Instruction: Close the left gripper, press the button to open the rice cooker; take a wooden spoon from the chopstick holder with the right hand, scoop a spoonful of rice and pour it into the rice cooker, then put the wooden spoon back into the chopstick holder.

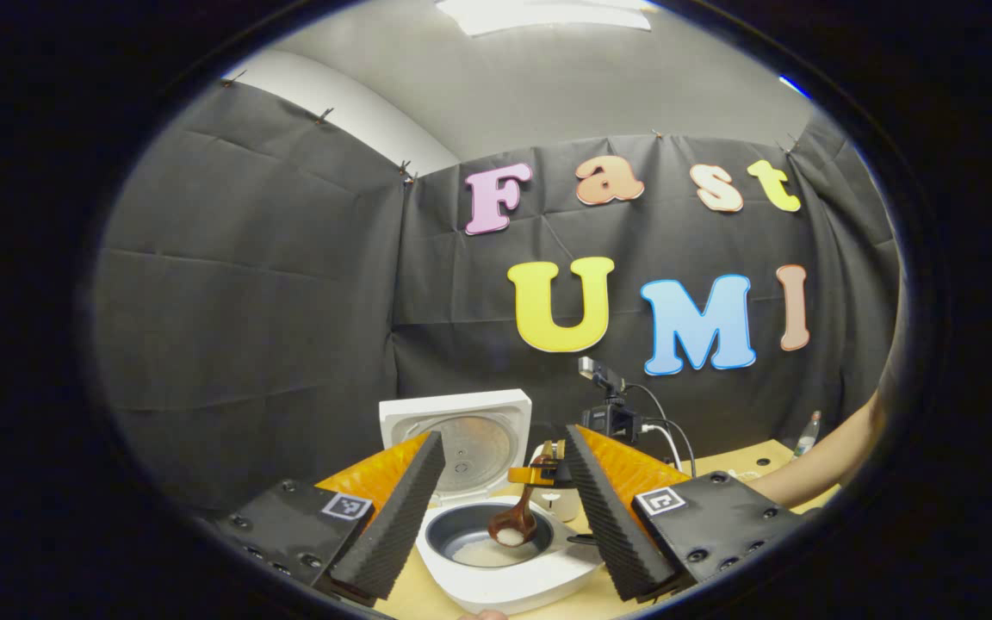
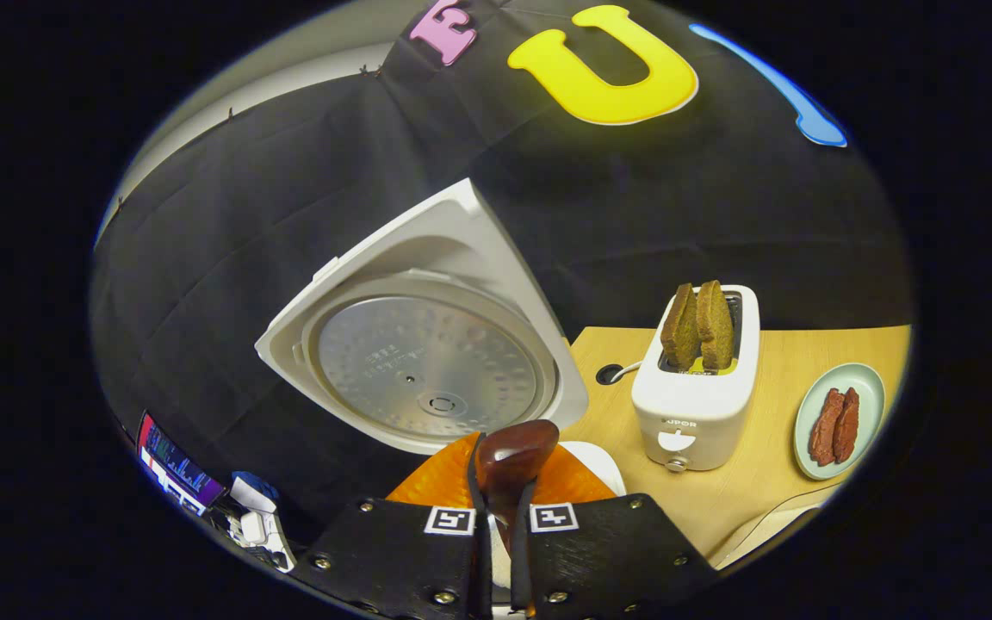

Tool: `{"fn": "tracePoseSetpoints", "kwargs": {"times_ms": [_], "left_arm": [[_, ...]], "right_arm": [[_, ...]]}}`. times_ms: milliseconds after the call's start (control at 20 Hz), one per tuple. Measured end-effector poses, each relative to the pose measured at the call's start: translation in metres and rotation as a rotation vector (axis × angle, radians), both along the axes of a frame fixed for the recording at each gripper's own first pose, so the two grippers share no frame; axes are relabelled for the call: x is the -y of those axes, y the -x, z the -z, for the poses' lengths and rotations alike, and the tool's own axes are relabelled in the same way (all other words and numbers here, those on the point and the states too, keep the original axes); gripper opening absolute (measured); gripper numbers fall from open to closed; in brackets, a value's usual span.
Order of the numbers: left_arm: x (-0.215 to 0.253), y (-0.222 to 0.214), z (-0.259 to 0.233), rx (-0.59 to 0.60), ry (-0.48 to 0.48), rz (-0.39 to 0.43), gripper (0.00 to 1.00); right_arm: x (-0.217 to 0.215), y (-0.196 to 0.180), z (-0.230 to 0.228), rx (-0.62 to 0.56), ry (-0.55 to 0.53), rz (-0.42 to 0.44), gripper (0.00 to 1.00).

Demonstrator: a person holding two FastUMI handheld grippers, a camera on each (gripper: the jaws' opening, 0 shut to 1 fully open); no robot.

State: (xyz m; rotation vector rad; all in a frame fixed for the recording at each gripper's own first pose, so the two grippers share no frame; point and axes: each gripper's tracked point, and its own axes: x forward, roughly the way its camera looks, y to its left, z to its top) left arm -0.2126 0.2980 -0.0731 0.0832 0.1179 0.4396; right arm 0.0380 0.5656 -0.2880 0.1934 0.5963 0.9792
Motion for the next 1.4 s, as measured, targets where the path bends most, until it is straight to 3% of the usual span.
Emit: {"fn": "tracePoseSetpoints", "kwargs": {"times_ms": [500, 550, 650, 700, 850, 950, 1000, 1100, 1400], "left_arm": [[0.001, 0.006, 0.006, 0.006, 0.018, -0.01, 0.95], [0.0, 0.006, 0.006, 0.007, 0.016, -0.01, 1.0], [0.001, 0.008, 0.006, 0.009, 0.014, -0.013, 1.0], [0.001, 0.009, 0.006, 0.011, 0.015, -0.014, 0.95], [-0.001, 0.012, 0.007, 0.015, 0.018, -0.021, 1.0], [-0.001, 0.015, 0.007, 0.016, 0.018, -0.027, 0.95], [-0.001, 0.017, 0.006, 0.018, 0.017, -0.03, 1.0], [-0.001, 0.019, 0.006, 0.019, 0.017, -0.033, 0.95], [-0.006, 0.023, 0.008, 0.026, 0.023, -0.048, 0.95]], "right_arm": [[-0.022, 0.025, -0.005, 0.18, 0.1, -0.121, 0.09], [-0.023, 0.028, -0.004, 0.201, 0.112, -0.136, 0.09], [-0.025, 0.032, -0.007, 0.225, 0.117, -0.157, 0.09], [-0.026, 0.033, -0.008, 0.235, 0.121, -0.165, 0.09], [-0.031, 0.037, -0.013, 0.269, 0.131, -0.19, 0.09], [-0.034, 0.041, -0.017, 0.292, 0.137, -0.21, 0.09], [-0.036, 0.042, -0.019, 0.308, 0.141, -0.221, 0.09], [-0.04, 0.042, -0.024, 0.352, 0.151, -0.242, 0.09], [-0.048, 0.071, -0.036, 0.541, 0.215, -0.412, 0.09]]}}
